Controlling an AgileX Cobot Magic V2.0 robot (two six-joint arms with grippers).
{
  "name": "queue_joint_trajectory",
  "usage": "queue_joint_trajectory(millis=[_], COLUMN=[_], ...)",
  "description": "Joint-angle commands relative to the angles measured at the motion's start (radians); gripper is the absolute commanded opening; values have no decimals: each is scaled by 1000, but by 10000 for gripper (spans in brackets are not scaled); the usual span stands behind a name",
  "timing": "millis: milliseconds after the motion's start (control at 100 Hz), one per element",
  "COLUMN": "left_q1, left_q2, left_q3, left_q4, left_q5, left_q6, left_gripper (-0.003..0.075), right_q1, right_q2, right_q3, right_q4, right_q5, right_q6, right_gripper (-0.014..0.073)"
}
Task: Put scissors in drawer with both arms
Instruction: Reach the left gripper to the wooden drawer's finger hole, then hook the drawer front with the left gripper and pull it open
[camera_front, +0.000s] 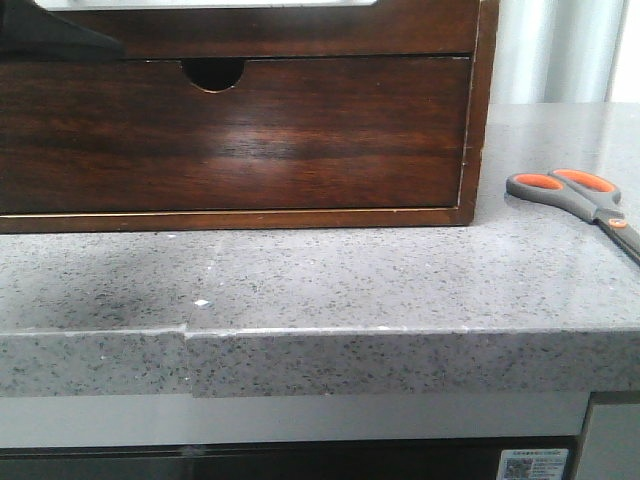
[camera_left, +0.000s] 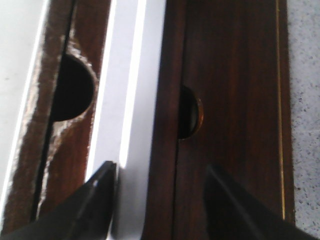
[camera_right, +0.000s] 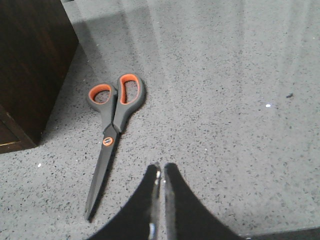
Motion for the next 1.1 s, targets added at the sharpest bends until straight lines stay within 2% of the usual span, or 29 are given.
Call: queue_joint_trajectory(millis=[0, 100, 170, 770, 1090], left_q1=[-9, -9, -9, -9, -9], left_q2=[-5, -5, -5, -63, -144], left_q3=[-37, -37, -37, -35, -1], left_q4=[5, 5, 5, -5, -7], left_q5=[7, 28, 30, 21, -45], left_q6=[-4, -4, -4, -4, -6], left_gripper=[229, 62, -24, -22, -21], right_q1=[3, 3, 3, 5, 14], right_q2=[15, 15, 15, 15, 15], right_q3=[-37, -37, -37, -37, -37], right_q4=[2, 2, 2, 2, 2], right_q5=[-69, -69, -69, -65, -62], right_q6=[-7, -7, -7, -7, -7], right_gripper=[-41, -41, -41, -41, -42])
